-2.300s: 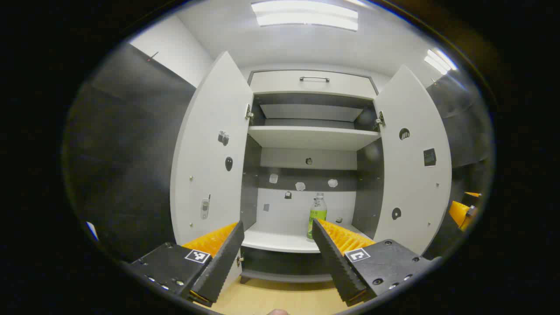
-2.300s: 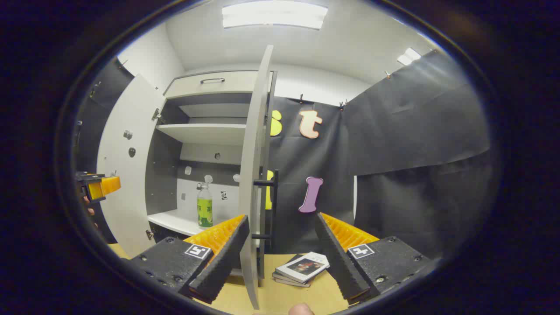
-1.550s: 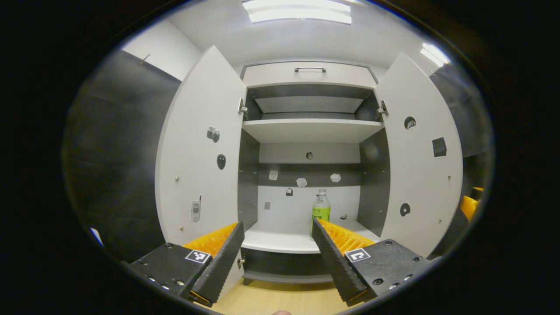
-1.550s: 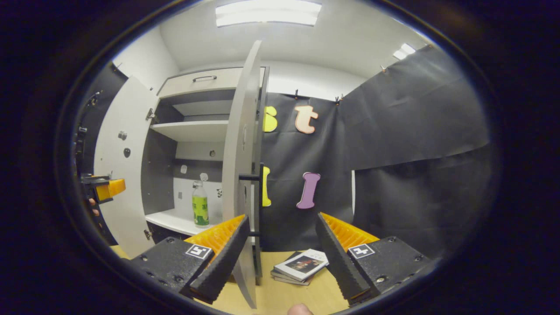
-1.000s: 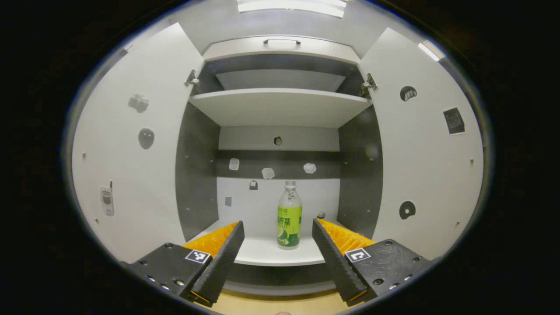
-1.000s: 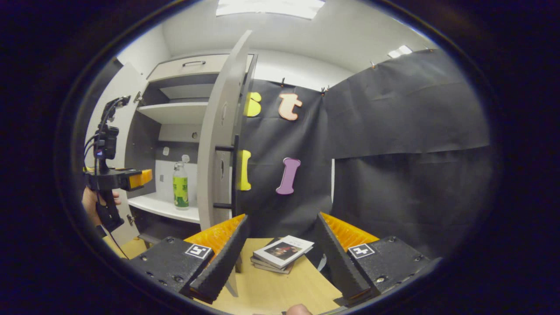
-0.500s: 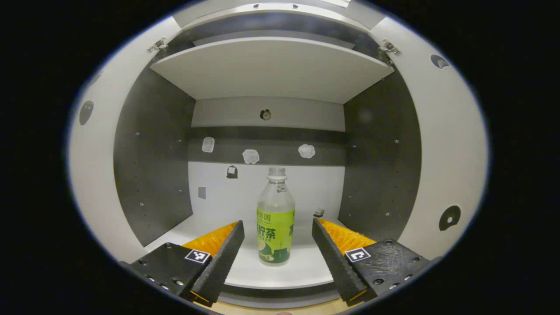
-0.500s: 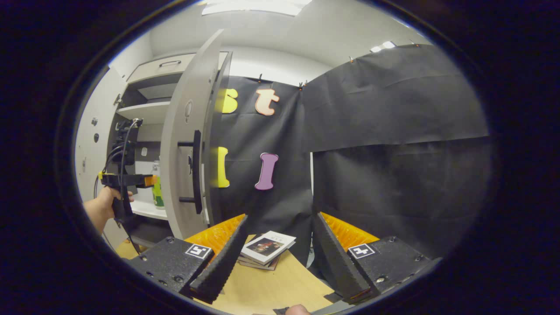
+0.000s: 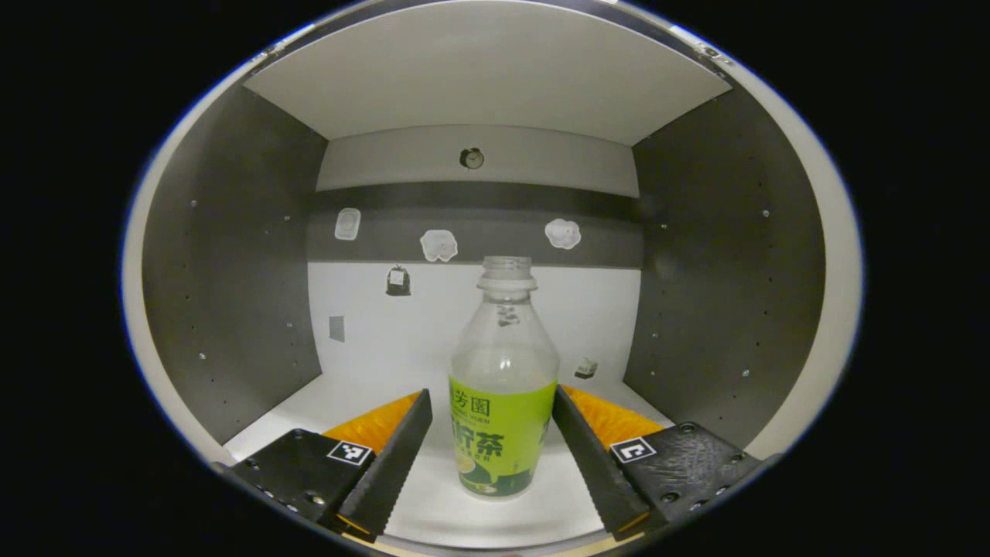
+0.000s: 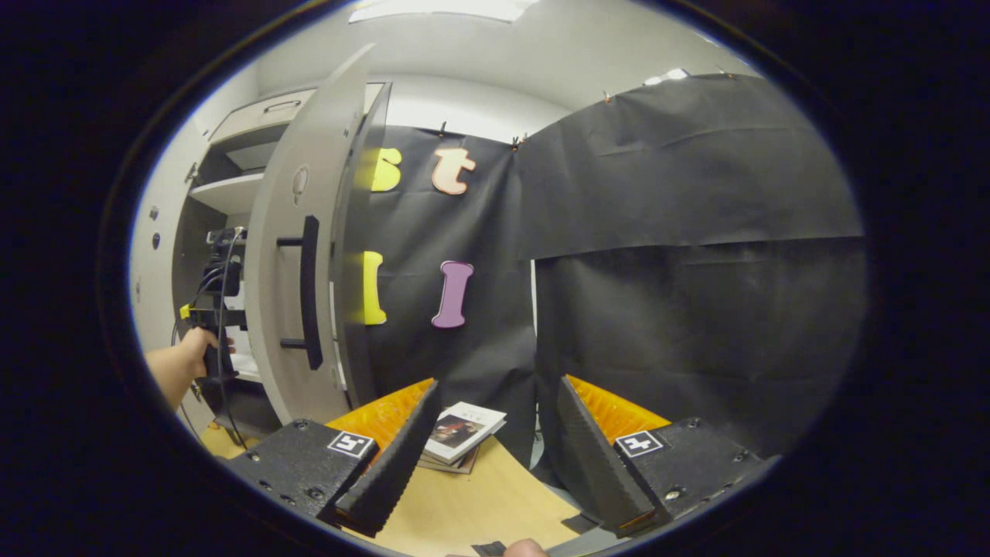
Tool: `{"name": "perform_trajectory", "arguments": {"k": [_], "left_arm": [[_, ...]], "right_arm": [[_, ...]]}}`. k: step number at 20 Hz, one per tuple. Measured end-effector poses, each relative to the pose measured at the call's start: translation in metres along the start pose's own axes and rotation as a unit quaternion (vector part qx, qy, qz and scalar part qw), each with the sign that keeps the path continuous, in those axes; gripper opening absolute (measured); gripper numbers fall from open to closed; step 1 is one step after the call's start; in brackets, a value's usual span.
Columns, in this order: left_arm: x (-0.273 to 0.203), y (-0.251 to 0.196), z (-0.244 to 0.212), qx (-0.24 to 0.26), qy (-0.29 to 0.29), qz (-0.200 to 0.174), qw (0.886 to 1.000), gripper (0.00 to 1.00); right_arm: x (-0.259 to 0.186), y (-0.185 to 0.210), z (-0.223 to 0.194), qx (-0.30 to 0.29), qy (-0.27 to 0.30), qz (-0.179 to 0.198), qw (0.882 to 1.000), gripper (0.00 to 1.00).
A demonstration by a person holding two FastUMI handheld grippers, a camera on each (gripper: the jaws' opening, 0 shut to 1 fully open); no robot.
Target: Grasp the bottle in the cabinet with the left hand and place it on the coaster, then close the right door with the right hand and the left door with the left hand.
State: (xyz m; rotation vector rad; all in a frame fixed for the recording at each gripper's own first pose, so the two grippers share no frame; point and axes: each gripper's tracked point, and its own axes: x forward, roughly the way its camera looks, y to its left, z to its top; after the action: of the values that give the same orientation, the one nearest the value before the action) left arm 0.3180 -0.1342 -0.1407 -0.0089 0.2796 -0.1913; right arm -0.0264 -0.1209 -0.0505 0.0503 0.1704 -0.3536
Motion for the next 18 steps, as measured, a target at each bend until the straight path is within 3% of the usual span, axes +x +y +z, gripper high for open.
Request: {"name": "perform_trajectory", "arguments": {"k": [3,5,6,8,15,18], "left_arm": [[0.005,0.002,0.0,-0.003,0.002,0.003,1.0,0.96],[0.004,0.005,-0.002,0.002,0.005,0.006,1.0,0.79],[0.002,0.004,-0.002,0.005,0.006,0.004,1.0,0.82],[-0.003,-0.002,-0.003,0.013,0.013,-0.011,1.0,0.74],[-0.051,-0.018,-0.001,0.058,-0.003,-0.037,0.998,0.73],[-0.077,-0.008,0.001,0.078,-0.017,-0.025,0.996,0.75]], "right_arm": [[0.001,-0.004,-0.003,0.008,0.003,-0.001,1.0,0.99],[0.001,-0.006,-0.005,0.009,0.005,0.0,1.0,0.99],[0.001,-0.005,-0.004,0.009,0.006,0.002,1.0,1.0],[0.0,-0.002,-0.005,0.01,0.007,0.011,1.0,1.0],[-0.004,0.004,-0.004,0.018,0.004,0.033,0.999,0.99],[-0.006,0.006,-0.004,0.019,0.007,0.042,0.999,0.99]]}}
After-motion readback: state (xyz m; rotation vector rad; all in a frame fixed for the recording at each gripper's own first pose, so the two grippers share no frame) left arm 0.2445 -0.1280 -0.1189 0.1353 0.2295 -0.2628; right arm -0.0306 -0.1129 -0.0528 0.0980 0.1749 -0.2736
